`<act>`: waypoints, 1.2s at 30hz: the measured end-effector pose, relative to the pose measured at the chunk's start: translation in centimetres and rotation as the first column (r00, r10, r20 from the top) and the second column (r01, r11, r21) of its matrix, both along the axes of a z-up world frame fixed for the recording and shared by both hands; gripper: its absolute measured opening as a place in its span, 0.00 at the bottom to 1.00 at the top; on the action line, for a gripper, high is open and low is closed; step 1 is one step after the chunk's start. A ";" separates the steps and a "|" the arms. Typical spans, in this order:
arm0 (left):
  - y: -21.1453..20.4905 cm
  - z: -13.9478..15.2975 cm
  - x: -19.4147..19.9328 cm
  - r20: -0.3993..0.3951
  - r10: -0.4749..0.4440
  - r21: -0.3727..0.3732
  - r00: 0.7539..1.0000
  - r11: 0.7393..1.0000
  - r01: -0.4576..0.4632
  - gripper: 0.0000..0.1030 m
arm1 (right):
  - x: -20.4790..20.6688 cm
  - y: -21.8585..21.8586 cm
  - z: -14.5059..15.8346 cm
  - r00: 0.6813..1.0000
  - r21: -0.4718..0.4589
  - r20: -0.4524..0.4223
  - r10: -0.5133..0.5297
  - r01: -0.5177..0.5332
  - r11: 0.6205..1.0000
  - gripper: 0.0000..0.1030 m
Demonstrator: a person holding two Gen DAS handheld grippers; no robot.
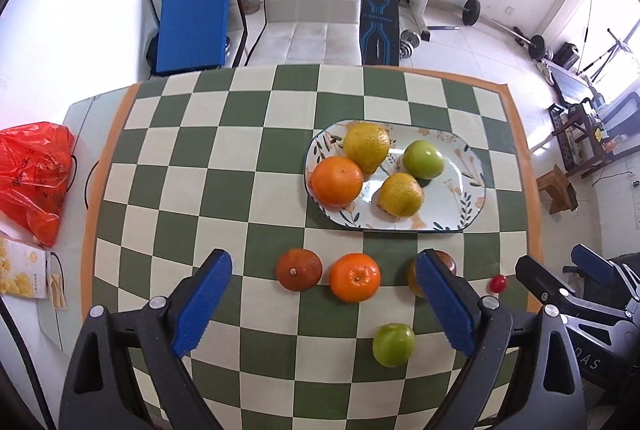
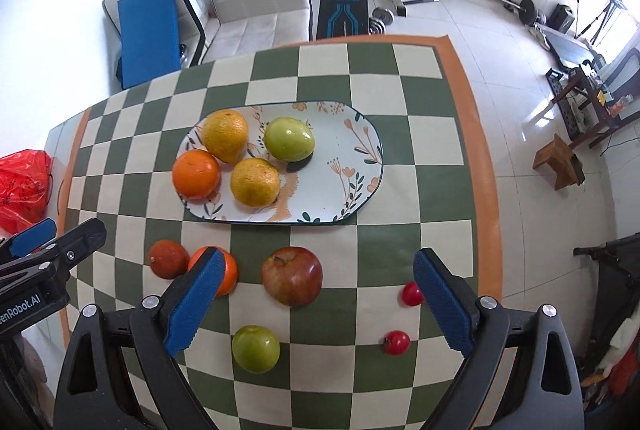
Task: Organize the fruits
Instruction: 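Withdraw both tools from the plate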
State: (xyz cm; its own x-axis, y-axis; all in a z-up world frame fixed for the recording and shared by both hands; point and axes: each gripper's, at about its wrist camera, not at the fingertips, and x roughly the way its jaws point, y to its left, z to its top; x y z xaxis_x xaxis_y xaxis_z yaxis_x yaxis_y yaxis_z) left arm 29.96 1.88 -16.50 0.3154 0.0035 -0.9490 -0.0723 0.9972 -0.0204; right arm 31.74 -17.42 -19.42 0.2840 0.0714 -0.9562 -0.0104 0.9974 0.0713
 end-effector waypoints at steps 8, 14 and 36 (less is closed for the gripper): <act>-0.5 4.0 -2.7 0.084 -0.021 0.012 0.996 1.000 0.020 0.92 | -3.6 -0.2 4.8 0.996 0.010 0.083 -0.010 0.009 1.000 0.94; -0.8 6.0 -4.1 0.126 -0.025 0.004 0.992 1.000 0.024 0.92 | -5.8 -0.2 8.0 0.990 0.015 0.140 -0.020 0.018 1.000 0.94; 3.2 -1.7 -2.6 -0.049 0.123 0.074 0.991 0.990 -0.119 1.00 | -5.2 -1.9 0.8 0.998 0.138 -0.040 -0.058 0.063 0.989 0.94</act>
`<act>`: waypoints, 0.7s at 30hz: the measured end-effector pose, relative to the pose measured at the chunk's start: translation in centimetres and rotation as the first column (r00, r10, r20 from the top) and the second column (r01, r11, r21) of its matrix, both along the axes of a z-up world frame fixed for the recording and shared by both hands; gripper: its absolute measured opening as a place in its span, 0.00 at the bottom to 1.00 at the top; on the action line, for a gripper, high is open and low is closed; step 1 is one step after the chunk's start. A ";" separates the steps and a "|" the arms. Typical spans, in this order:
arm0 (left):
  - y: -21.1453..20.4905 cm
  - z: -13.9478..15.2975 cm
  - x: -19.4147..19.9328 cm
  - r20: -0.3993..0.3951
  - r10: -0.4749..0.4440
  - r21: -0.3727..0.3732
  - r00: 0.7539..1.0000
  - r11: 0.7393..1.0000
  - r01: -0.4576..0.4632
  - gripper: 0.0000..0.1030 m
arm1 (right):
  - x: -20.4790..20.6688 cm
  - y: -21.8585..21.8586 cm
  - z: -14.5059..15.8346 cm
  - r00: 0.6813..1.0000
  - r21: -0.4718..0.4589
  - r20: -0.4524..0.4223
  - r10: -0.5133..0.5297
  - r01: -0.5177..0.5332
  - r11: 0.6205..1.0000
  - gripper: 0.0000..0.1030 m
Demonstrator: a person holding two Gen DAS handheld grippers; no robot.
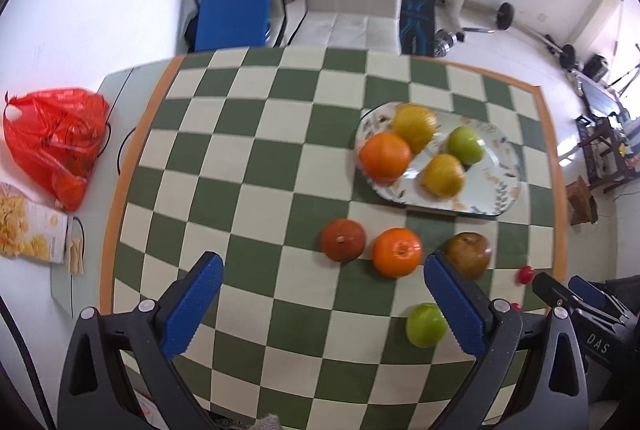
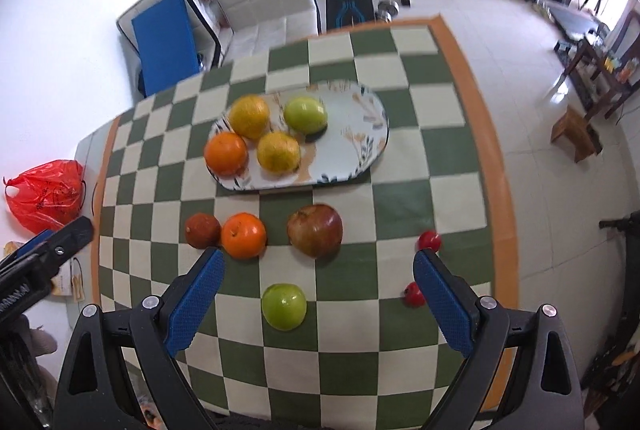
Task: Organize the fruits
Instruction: 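Withdraw both tools from the plate, then grasp the brown fruit with the left tool while the right tool grasps the red apple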
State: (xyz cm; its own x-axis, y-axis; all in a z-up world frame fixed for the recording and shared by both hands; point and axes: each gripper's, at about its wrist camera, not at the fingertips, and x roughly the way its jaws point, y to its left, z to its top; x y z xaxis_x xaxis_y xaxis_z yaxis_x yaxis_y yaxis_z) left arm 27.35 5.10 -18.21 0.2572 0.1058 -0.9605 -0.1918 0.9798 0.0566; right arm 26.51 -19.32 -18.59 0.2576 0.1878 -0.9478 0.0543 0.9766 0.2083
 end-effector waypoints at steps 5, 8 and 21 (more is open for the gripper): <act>2.2 -4.8 1.7 -0.128 0.081 -0.044 0.988 0.995 -0.087 1.00 | 2.4 -0.4 -7.0 0.994 0.041 -0.106 -0.019 0.024 0.999 0.94; 2.8 -7.9 3.2 -0.204 0.103 -0.087 0.974 0.989 -0.123 1.00 | 4.1 -0.1 -11.0 0.986 0.049 -0.164 -0.017 0.025 0.998 0.94; 2.6 -18.2 6.7 -0.414 0.082 -0.215 0.907 0.959 -0.184 0.92 | 7.8 3.5 -19.0 0.954 0.076 -0.294 0.056 -0.035 0.996 0.84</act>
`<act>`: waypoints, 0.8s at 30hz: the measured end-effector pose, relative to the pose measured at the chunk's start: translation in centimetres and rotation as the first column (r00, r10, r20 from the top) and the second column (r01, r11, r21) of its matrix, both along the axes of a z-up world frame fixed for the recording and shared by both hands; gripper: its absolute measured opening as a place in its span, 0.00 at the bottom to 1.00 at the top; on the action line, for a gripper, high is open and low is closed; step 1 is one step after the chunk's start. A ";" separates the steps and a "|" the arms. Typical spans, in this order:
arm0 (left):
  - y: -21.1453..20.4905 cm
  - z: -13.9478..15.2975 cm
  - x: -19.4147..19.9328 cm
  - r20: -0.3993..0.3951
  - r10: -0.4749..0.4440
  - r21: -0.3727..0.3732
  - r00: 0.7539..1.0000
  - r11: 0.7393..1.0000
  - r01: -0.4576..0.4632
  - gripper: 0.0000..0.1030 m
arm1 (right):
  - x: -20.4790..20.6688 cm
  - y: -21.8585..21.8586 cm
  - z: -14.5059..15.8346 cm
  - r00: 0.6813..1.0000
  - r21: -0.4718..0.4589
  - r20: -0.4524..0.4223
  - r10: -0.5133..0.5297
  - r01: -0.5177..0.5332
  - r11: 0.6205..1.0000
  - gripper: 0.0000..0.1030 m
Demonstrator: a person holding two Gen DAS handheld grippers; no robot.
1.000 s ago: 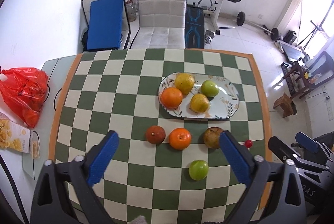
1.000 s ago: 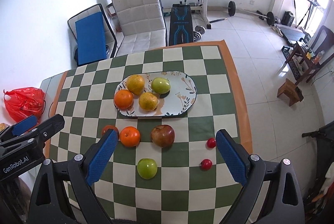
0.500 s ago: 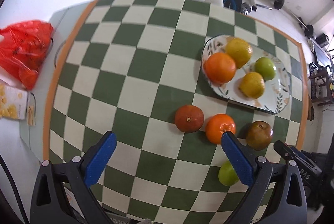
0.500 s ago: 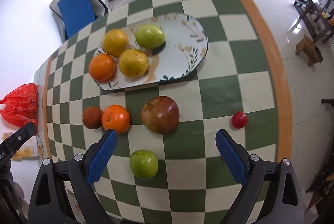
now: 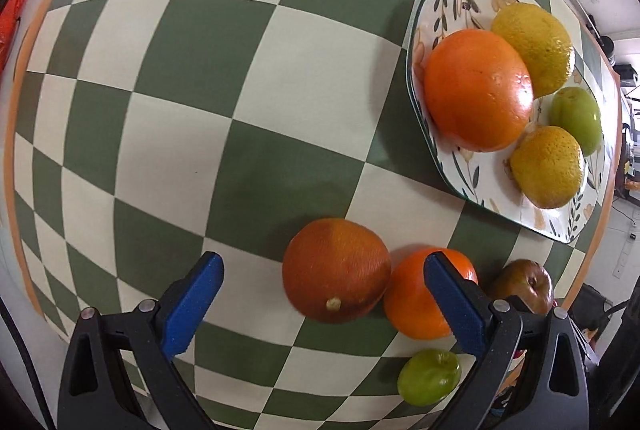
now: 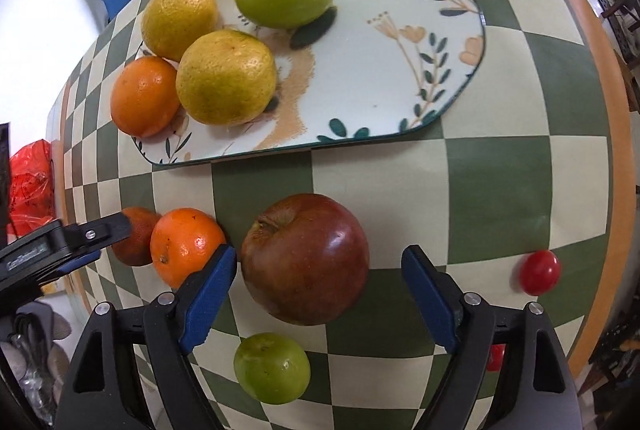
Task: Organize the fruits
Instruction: 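Grasp the brown fruit with the left tool while the right tool grasps the red apple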
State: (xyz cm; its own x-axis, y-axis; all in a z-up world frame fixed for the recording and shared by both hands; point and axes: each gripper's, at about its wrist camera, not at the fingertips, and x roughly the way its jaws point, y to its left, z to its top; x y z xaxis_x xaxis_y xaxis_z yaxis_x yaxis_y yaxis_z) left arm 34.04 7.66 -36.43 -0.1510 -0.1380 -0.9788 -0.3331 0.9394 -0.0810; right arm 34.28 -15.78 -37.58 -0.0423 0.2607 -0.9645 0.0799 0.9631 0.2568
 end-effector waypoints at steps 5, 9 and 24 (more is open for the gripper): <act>-0.2 -1.0 -0.6 -0.015 0.001 -0.043 1.000 0.999 -0.002 0.52 | 0.4 1.0 -0.7 1.000 0.002 -0.023 0.004 -0.004 1.000 0.84; -0.6 -0.2 -2.1 0.011 -0.028 -0.007 1.000 1.000 0.028 0.51 | 0.7 1.2 -1.3 0.999 0.019 -0.043 -0.005 0.006 1.000 0.84; -2.2 0.1 -9.4 0.013 -0.067 0.015 0.998 0.998 0.067 0.51 | -1.8 1.0 -2.7 0.993 0.025 -0.107 0.056 -0.054 0.998 0.68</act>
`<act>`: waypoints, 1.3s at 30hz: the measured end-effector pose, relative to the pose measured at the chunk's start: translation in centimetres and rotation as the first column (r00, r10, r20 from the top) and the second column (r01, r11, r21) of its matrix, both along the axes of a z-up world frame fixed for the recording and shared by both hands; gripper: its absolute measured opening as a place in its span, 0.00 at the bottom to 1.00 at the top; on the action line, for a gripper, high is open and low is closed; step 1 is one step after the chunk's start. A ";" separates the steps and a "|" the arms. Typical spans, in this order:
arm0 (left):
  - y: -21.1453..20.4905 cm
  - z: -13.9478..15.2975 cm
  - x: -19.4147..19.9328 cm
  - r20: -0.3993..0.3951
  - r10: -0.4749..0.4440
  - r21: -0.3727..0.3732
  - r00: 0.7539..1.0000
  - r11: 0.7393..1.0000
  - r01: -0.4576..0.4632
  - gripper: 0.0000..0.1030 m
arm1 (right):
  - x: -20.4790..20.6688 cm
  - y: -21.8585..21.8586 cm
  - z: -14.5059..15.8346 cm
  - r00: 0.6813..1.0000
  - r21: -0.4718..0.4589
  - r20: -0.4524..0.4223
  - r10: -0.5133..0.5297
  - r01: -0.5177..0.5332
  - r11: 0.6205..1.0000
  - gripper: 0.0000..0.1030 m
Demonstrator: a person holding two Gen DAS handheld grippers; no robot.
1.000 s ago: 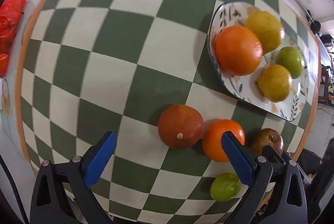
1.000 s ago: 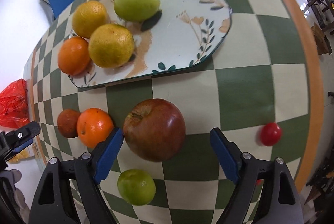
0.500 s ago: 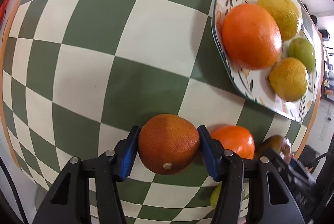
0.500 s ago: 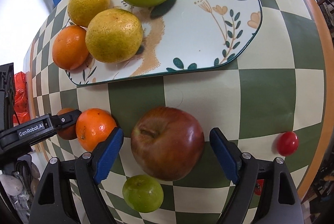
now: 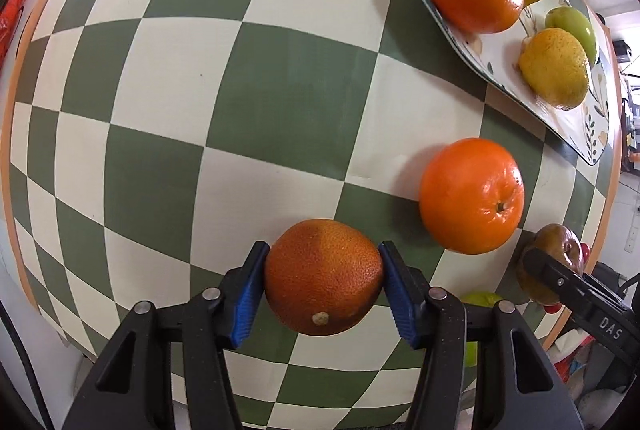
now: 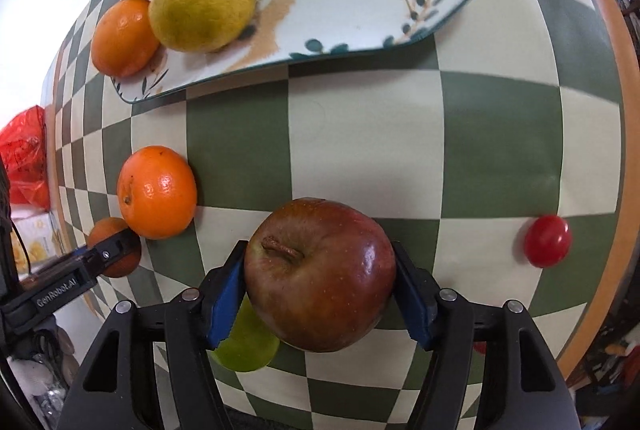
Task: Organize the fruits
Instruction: 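Grasp the brown fruit with the left tool while the right tool grasps the red apple, then place the brown fruit and red apple on the plate with both tools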
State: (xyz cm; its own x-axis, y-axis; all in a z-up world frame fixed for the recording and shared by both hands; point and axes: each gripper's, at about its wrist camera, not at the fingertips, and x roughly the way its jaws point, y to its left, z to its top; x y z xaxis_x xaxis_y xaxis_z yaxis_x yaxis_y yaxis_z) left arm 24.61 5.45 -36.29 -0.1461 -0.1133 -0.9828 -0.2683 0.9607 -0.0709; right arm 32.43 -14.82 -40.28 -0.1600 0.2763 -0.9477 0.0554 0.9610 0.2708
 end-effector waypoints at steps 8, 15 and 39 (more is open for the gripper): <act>-1.6 2.0 1.3 0.041 -0.026 0.012 0.999 1.000 0.025 0.51 | -0.7 0.2 0.2 1.000 -0.006 0.028 0.003 -0.002 1.000 0.68; -5.8 10.8 5.2 0.197 -0.125 -0.046 0.972 0.989 0.137 0.51 | -1.4 -2.1 2.5 0.993 0.077 0.074 -0.088 0.082 0.994 0.67; -24.4 2.3 28.9 -0.103 -0.592 -0.070 0.799 0.806 0.588 0.52 | 9.3 -9.6 3.2 0.901 0.319 0.082 -0.425 0.381 0.868 0.67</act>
